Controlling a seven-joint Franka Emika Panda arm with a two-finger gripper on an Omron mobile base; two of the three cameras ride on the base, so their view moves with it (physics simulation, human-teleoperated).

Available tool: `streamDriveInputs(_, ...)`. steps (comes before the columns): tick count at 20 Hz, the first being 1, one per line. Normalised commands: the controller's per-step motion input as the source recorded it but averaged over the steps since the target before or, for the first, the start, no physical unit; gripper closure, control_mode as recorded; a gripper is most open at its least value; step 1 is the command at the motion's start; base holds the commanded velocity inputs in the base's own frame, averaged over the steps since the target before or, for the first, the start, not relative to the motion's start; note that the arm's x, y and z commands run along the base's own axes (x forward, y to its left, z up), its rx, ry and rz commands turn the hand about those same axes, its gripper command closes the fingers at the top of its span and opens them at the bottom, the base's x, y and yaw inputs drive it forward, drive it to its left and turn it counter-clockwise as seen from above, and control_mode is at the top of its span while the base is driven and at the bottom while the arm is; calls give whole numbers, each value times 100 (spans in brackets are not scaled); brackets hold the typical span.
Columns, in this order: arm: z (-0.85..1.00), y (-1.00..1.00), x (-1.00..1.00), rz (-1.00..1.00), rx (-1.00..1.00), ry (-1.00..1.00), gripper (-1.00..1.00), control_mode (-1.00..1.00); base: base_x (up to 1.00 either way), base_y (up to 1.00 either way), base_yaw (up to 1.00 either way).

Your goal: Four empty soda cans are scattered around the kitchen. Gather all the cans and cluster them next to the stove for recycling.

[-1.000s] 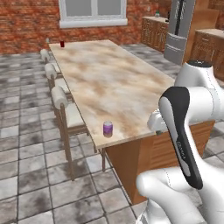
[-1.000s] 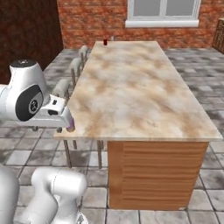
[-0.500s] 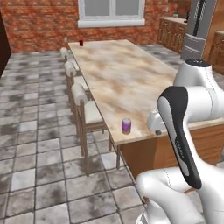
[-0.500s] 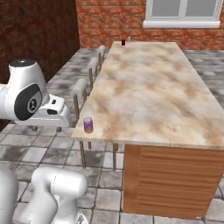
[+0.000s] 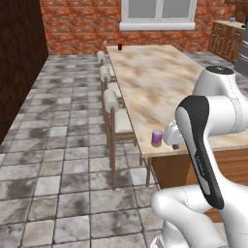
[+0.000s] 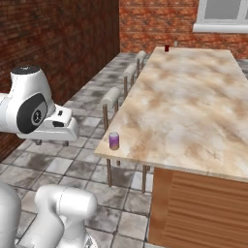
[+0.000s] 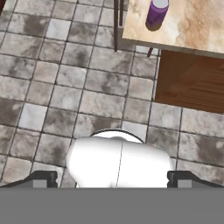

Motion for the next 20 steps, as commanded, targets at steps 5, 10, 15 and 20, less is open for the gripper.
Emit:
streamDriveInputs(5, 0, 0, 0, 0, 0, 0, -100, 100, 11, -31, 21)
streamDriveInputs(10, 0, 0, 0, 0, 0, 0, -100, 100, 0, -52, 6)
streamDriveInputs(15, 0, 0, 0, 0, 0, 0, -100, 100, 6, -48, 0)
streamDriveInputs(20, 0, 0, 0, 0, 0, 0, -100, 100, 22, -27, 0)
